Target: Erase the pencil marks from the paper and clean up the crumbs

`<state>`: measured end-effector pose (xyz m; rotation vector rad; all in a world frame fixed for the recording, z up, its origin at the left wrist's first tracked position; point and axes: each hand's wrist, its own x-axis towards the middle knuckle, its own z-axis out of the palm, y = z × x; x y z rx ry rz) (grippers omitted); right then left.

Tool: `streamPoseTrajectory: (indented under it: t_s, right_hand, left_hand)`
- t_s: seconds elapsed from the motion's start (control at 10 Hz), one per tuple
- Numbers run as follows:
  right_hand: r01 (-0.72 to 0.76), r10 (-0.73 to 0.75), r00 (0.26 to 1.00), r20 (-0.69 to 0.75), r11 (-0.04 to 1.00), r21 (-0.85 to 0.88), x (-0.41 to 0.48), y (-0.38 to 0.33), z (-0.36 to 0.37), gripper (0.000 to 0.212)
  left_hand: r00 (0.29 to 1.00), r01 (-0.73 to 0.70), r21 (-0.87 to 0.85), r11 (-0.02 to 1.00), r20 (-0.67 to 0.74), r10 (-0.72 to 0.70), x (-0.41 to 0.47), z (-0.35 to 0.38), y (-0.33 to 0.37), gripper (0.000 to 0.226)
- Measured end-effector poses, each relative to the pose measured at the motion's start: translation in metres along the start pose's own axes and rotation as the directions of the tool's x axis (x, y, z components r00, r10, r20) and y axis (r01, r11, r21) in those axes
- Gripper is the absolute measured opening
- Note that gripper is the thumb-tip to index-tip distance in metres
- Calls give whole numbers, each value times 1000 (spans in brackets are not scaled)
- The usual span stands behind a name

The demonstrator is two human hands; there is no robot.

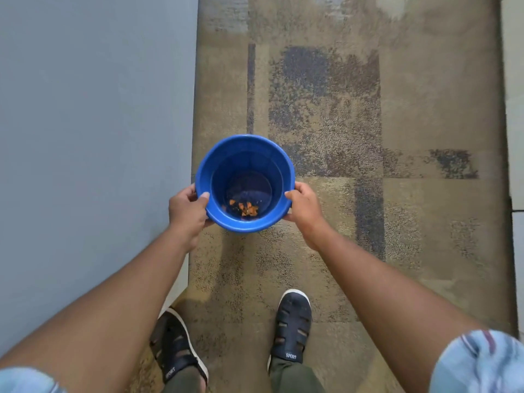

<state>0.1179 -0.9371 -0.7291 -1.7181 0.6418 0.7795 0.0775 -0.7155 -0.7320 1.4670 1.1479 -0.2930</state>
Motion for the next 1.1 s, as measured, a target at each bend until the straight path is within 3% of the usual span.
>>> streamPoseTrajectory:
  t_s: [0.1,0.3,0.5,0.7,1.0,1.1]
  right_hand:
    - [13,-13,1000,-1,1000,-9,20,2,5,25]
    - [18,-17,1000,-4,1000,15,47,4,16,26]
    - [3,-3,1000,7,999,37,55,0,21,37]
    - [-11,11,1000,10,1000,-21,42,-11,16,23]
    - [46,-45,999,8,978,-205,-7,-48,5,17]
    - [88,-90,996,0,966,-245,-32,-71,0,15]
  left_hand:
    - [1000,-1,-9,1000,30,1,23,5,-5,25]
    - [994,7,46,999,105,-12,52,11,-8,48]
    - [995,-20,82,996,102,11,54,14,-4,55]
    - [986,23,160,987,159,-49,46,10,0,80]
    - [979,-89,486,870,205,-15,-6,-5,23,69]
    - [962,-130,531,837,271,-23,-34,-7,43,32]
